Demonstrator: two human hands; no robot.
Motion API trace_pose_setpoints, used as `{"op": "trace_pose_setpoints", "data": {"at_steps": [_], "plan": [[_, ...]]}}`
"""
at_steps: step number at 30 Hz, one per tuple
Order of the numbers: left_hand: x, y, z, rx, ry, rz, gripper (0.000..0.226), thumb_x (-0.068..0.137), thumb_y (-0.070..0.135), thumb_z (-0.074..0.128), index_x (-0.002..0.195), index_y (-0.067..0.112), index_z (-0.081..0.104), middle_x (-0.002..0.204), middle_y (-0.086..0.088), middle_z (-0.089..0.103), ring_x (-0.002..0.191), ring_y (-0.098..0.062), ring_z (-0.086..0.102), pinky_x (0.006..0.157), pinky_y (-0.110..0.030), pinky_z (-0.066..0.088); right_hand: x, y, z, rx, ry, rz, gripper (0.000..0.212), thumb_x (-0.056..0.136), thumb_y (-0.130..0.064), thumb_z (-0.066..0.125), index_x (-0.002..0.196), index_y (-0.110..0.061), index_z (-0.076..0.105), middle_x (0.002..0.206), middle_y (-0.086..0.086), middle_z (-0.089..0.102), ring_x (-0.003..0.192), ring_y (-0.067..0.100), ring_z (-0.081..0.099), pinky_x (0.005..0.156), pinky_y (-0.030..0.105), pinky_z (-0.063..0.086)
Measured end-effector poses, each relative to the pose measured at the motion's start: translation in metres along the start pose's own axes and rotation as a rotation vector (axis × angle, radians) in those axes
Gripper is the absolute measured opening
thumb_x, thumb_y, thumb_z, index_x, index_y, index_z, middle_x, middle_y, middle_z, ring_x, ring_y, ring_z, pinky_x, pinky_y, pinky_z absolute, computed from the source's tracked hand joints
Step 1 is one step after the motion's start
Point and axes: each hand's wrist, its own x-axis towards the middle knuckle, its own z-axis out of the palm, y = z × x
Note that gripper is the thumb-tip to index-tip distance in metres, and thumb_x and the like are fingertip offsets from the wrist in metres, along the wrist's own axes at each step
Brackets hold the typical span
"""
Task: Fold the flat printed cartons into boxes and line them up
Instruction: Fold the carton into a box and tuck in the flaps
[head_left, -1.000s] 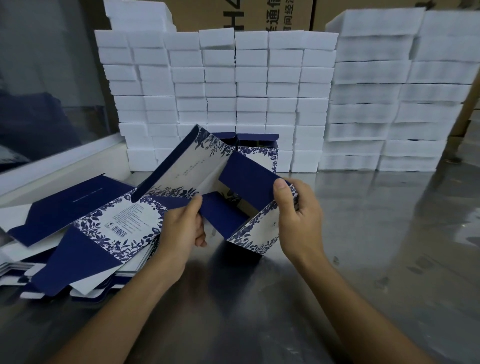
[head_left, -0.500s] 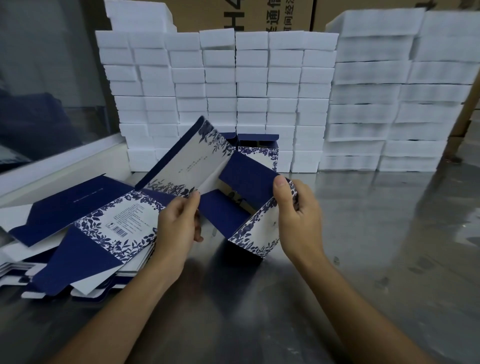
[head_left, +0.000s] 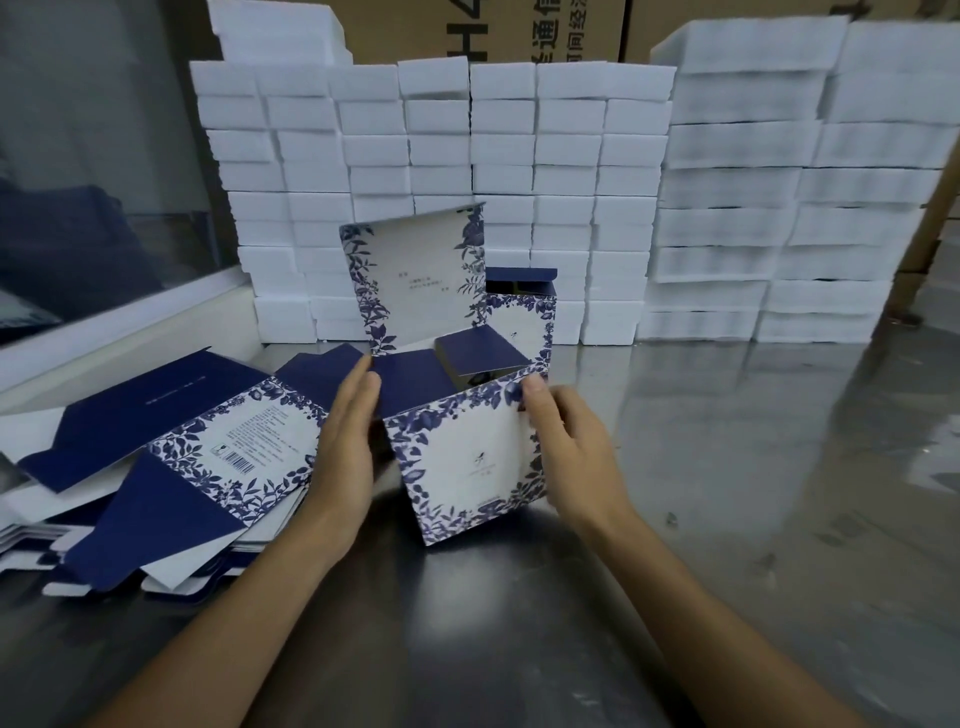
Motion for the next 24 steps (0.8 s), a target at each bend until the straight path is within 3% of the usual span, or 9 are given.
{"op": "trace_pose_setpoints", "data": {"at_steps": [2, 4, 6, 8, 11, 13, 15, 18, 24], "plan": [[0.001, 0.001, -0.002, -0.096, -0.008, -0.052, 0.035, 0.1, 0.041, 0.044, 0.132, 0.037, 0.058, 0.128, 0.011, 0.066, 0.117, -0.009, 0.062, 0.09, -0.033, 0.048, -0.001, -0.002, 0.002, 0.035, -0.045, -0.032, 0.056, 0.082, -0.078, 0.04, 0.086, -0.028, 0.066, 0.083, -0.013, 0.068, 0.075, 0.001, 0.059, 0.066, 0.012, 0.044], [0.002, 0.002, -0.001, -0.182, -0.014, -0.068, 0.032, 0.101, 0.036, 0.043, 0.118, 0.037, 0.07, 0.12, 0.009, 0.07, 0.112, -0.012, 0.066, 0.087, -0.03, 0.053, -0.002, -0.003, 0.002, 0.058, -0.093, -0.048, 0.068, 0.081, -0.077, 0.042, 0.096, -0.014, 0.064, 0.097, 0.002, 0.069, 0.09, 0.014, 0.062, 0.078, 0.021, 0.047], [0.0, 0.003, 0.0, -0.196, -0.028, -0.062, 0.032, 0.1, 0.035, 0.044, 0.106, 0.04, 0.075, 0.111, 0.011, 0.073, 0.106, -0.009, 0.068, 0.082, -0.027, 0.055, -0.003, -0.005, 0.002, 0.121, -0.126, 0.0, 0.058, 0.08, -0.072, 0.05, 0.104, -0.021, 0.061, 0.106, -0.001, 0.068, 0.097, 0.005, 0.063, 0.083, 0.019, 0.046], [-0.001, 0.001, 0.001, -0.198, -0.055, -0.078, 0.03, 0.097, 0.038, 0.047, 0.111, 0.039, 0.073, 0.116, 0.006, 0.072, 0.11, -0.013, 0.067, 0.09, -0.034, 0.049, -0.002, -0.006, 0.002, 0.203, -0.155, 0.045, 0.045, 0.082, -0.061, 0.052, 0.117, -0.032, 0.057, 0.12, -0.01, 0.065, 0.108, -0.004, 0.061, 0.084, 0.013, 0.048], [-0.001, 0.0, 0.001, -0.203, -0.122, -0.088, 0.032, 0.095, 0.039, 0.05, 0.118, 0.034, 0.07, 0.123, 0.001, 0.069, 0.117, -0.019, 0.064, 0.1, -0.043, 0.044, 0.001, -0.006, 0.001, 0.296, -0.151, 0.083, 0.057, 0.076, -0.05, 0.057, 0.131, -0.042, 0.045, 0.137, -0.011, 0.055, 0.123, 0.001, 0.055, 0.101, 0.023, 0.048], [0.0, -0.001, 0.0, -0.19, -0.149, -0.079, 0.039, 0.089, 0.041, 0.053, 0.125, 0.031, 0.067, 0.126, 0.001, 0.067, 0.119, -0.02, 0.062, 0.103, -0.044, 0.043, 0.004, -0.008, 0.0, 0.34, -0.148, 0.108, 0.058, 0.073, -0.045, 0.057, 0.129, -0.047, 0.043, 0.143, -0.007, 0.052, 0.128, 0.012, 0.055, 0.11, 0.042, 0.043], [0.0, -0.001, -0.001, -0.178, -0.172, -0.079, 0.053, 0.078, 0.045, 0.06, 0.129, 0.032, 0.062, 0.125, 0.003, 0.068, 0.116, -0.019, 0.064, 0.094, -0.039, 0.052, 0.007, -0.009, -0.001, 0.384, -0.139, 0.124, 0.053, 0.074, -0.036, 0.054, 0.125, -0.049, 0.048, 0.143, 0.0, 0.054, 0.127, 0.022, 0.058, 0.111, 0.052, 0.042], [0.0, 0.001, -0.001, -0.167, -0.205, -0.074, 0.055, 0.074, 0.043, 0.06, 0.129, 0.04, 0.061, 0.13, 0.008, 0.064, 0.112, -0.012, 0.066, 0.072, -0.024, 0.057, 0.009, -0.01, -0.003, 0.437, -0.134, 0.152, 0.056, 0.071, -0.029, 0.052, 0.122, -0.052, 0.052, 0.142, 0.006, 0.055, 0.123, 0.027, 0.06, 0.111, 0.054, 0.042], [-0.001, 0.005, -0.001, -0.102, -0.24, 0.003, 0.042, 0.085, 0.028, 0.046, 0.123, 0.036, 0.063, 0.118, 0.013, 0.07, 0.106, -0.007, 0.067, 0.072, -0.018, 0.054, 0.01, -0.012, -0.002, 0.433, -0.148, 0.159, 0.056, 0.068, -0.026, 0.049, 0.117, -0.054, 0.056, 0.138, 0.005, 0.057, 0.124, 0.029, 0.059, 0.113, 0.057, 0.038]]}}
